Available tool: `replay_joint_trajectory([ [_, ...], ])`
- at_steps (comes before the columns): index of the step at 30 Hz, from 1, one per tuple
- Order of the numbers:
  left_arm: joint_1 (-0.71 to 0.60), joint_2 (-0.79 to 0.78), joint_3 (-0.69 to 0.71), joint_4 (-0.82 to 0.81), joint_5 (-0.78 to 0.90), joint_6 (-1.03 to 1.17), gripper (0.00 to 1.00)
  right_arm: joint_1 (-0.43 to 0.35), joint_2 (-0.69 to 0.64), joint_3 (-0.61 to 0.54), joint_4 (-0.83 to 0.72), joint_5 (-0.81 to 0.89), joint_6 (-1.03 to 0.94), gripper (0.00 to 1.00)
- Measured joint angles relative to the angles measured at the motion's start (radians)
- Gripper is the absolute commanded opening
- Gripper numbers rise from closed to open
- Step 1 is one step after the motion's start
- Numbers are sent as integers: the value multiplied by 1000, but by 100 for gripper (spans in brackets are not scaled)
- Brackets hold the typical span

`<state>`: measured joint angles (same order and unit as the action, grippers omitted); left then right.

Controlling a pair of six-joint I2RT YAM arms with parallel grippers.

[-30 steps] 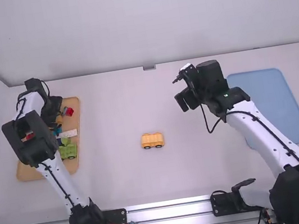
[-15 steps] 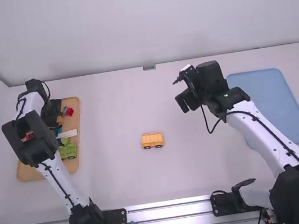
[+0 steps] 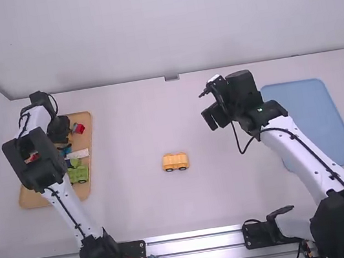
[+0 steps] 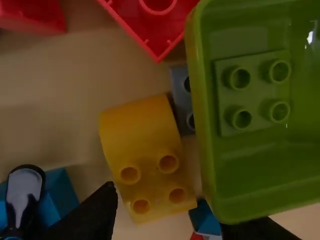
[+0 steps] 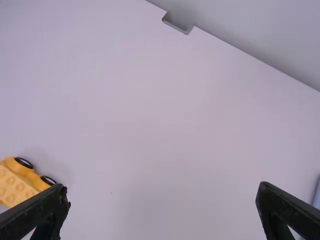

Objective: Assemble lego blocks to make yellow taxi

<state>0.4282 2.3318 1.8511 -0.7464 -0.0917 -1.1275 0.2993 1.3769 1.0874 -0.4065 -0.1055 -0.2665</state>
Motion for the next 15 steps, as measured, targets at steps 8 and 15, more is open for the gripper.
replay_joint_trajectory([
  [8, 0, 0, 0, -14, -1, -6, 31, 0, 0, 0, 0, 0, 0, 99],
  [15, 0, 0, 0, -20, -5, -7, 40, 0, 0, 0, -1, 0, 0, 99],
])
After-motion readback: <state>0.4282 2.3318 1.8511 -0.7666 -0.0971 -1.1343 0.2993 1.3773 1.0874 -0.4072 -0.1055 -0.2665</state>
